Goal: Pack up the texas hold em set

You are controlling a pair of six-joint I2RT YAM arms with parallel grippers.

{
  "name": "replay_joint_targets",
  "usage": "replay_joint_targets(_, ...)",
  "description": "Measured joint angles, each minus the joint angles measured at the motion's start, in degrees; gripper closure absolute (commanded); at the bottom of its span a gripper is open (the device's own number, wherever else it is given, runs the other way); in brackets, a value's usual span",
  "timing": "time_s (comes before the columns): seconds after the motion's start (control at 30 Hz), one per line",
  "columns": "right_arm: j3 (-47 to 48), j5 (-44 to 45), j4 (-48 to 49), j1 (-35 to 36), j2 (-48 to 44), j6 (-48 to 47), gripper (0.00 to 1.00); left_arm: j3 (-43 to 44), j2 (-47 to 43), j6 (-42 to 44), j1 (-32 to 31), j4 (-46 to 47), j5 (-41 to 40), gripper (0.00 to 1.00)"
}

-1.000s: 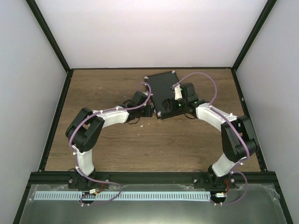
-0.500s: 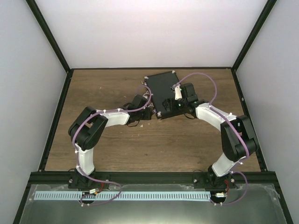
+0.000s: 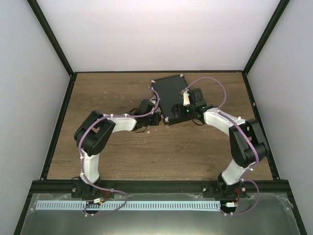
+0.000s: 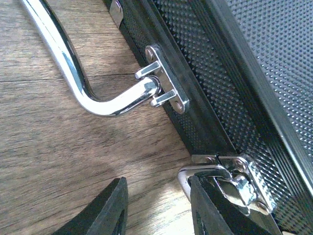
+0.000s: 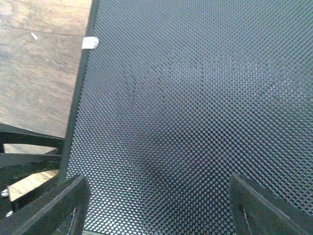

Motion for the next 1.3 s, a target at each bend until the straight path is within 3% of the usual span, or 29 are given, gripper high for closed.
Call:
replay_joint_targets(0.57, 0.0, -0.3, 1.9, 0.0, 2.9, 1.2, 0.24, 1.0, 2.8, -1.1, 0.5, 4.1, 2.9, 0.81)
replay_joint_targets(0.77, 0.2, -1.0, 3.1, 0.0, 3.5, 1.5, 0.25, 2.1, 4.8, -1.3, 0.9, 7.3, 3.0, 0.82)
replay_joint_targets(0.87, 0.1, -1.0, 3.4, 0.0, 3.5, 1.7, 0.25, 1.5, 4.3, -1.3, 0.8, 7.8, 1.8, 0.73)
replay_joint_targets(0.93, 0.1, -1.0, 3.4, 0.0, 3.5, 1.7, 0.25, 0.2, 2.6, -0.9, 0.6, 6.7, 0.7, 0.56)
replay_joint_targets(1.07, 0.1, -1.2, 3.0, 0.0, 3.1, 1.7, 0.25, -1.4, -4.7, 1.0, 0.7, -2.0, -4.8, 0.39)
replay_joint_targets(1.17, 0.1, -1.6, 2.4, 0.0, 2.9, 1.7, 0.25, 0.5, -10.9, 3.6, 1.7, -7.1, -9.0, 0.31)
replay_joint_targets(1.3, 0.1, -2.5, 2.4, 0.0, 2.9, 1.9, 0.25, 7.1, -13.6, 6.1, 5.0, -9.8, -11.1, 0.28)
